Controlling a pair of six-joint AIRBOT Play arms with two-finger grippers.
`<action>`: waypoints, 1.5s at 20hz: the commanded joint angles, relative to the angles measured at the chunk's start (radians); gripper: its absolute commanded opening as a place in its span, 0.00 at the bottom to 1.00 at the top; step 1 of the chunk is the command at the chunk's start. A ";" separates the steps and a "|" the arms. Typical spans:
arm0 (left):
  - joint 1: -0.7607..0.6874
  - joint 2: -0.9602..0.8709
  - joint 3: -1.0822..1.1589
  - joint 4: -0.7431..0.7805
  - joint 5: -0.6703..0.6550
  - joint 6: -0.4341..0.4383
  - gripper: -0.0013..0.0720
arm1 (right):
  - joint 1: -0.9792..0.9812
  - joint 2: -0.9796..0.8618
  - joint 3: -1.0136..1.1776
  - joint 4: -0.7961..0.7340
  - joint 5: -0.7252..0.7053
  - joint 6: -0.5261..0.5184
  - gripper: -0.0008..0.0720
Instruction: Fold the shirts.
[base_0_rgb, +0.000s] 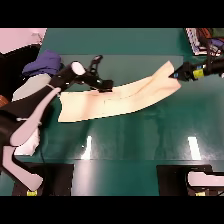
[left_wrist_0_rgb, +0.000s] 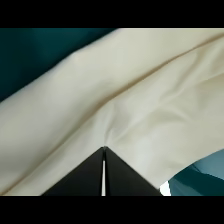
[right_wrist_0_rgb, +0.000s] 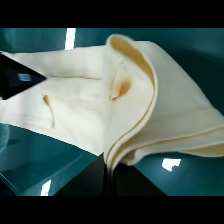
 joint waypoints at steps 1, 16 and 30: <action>-0.087 -0.130 0.131 -0.007 -0.037 -0.036 0.05 | 0.101 0.043 0.152 0.002 0.011 0.068 0.03; 0.130 0.051 0.195 0.190 -0.198 -0.066 0.05 | 0.484 0.003 0.273 0.040 -0.198 0.095 0.03; 0.562 0.426 0.195 0.279 -0.372 -0.008 0.05 | 0.745 -0.242 0.235 -0.065 -0.273 -0.022 0.62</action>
